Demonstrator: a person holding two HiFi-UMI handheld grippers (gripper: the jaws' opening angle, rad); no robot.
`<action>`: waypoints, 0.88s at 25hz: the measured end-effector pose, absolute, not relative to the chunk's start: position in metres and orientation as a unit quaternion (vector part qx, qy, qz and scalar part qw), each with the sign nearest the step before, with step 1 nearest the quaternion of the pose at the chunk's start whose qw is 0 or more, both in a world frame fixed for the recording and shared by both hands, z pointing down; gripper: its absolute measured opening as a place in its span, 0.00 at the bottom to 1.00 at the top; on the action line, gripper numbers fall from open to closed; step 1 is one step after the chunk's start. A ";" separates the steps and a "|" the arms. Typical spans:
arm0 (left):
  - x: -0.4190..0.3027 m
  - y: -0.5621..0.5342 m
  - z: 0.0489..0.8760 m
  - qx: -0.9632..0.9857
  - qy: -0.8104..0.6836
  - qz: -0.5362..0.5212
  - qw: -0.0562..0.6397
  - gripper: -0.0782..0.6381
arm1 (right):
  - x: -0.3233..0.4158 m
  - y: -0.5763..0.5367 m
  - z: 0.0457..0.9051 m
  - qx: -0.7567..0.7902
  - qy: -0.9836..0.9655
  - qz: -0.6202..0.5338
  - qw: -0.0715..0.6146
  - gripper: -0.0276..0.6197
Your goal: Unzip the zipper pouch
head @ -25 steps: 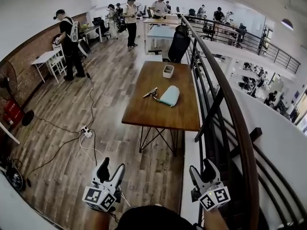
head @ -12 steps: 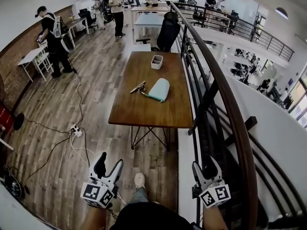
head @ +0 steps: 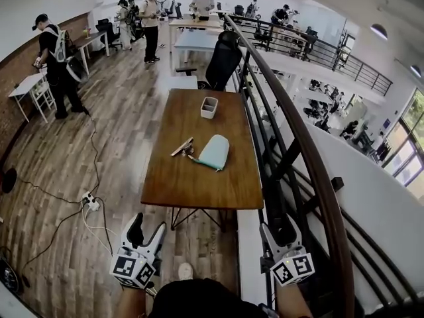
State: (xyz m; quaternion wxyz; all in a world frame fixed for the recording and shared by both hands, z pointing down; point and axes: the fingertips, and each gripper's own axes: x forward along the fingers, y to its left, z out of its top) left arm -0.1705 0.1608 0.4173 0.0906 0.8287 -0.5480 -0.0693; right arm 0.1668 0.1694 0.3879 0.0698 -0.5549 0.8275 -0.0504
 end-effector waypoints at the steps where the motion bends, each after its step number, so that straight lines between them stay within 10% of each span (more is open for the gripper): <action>1: -0.174 0.151 0.420 0.831 -0.545 -0.068 0.094 0.53 | 0.162 0.160 0.387 -0.554 0.828 -0.051 0.070 0.52; 22: -0.180 0.033 0.483 0.856 -0.494 0.010 0.151 0.53 | 0.125 0.059 0.441 -0.577 0.812 -0.078 0.025 0.52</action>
